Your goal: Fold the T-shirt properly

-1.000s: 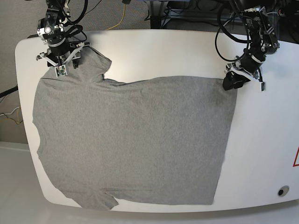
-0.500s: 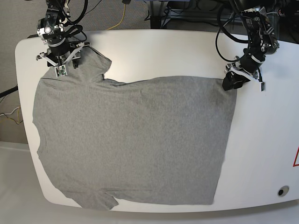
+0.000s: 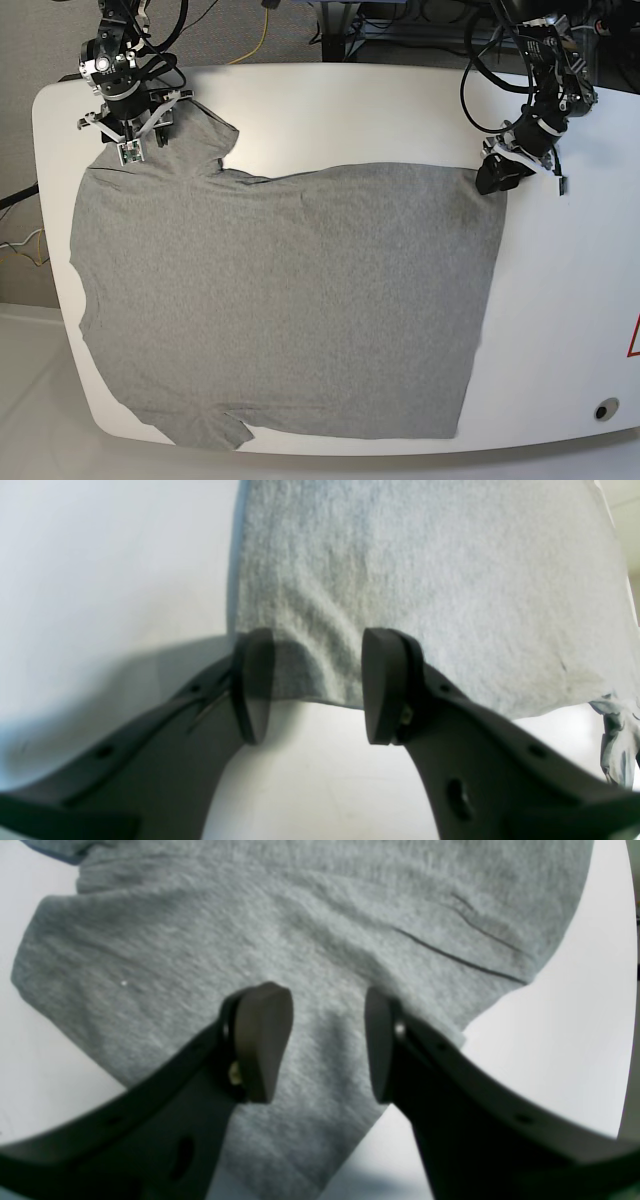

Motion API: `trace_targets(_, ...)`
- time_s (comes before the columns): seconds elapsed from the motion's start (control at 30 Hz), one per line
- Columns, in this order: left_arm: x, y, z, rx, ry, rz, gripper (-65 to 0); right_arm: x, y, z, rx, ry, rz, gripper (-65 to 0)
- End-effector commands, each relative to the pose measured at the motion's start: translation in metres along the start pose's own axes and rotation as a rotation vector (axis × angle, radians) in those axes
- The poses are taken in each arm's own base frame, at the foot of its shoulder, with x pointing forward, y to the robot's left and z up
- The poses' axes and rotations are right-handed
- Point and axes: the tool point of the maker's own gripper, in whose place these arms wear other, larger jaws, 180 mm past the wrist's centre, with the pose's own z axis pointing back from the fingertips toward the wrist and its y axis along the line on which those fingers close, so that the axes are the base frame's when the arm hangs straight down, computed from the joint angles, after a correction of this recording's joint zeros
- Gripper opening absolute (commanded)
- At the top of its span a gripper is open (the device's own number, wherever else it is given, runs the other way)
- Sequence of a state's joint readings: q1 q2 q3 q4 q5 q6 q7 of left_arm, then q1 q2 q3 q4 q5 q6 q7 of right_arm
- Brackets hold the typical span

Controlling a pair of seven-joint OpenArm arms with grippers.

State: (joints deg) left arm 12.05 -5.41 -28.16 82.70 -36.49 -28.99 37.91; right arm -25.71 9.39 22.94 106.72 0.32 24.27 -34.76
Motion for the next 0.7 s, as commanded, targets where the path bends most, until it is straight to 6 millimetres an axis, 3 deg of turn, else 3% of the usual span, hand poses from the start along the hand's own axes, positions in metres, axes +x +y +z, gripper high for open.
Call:
trace_targets(0.0,0.0011,0.0006,0.0007,0.007,0.013,-0.012,-37.9,0.0107,-0.0048,0.0025,-0.007,-0.036,0.008,-37.7)
trace_targets(0.67,0.0029,-0.0026,0.0002,0.005,0.007,-0.013,-37.5,0.0109,-0.0059,0.0026,-0.008,-0.040,0.006,-37.7)
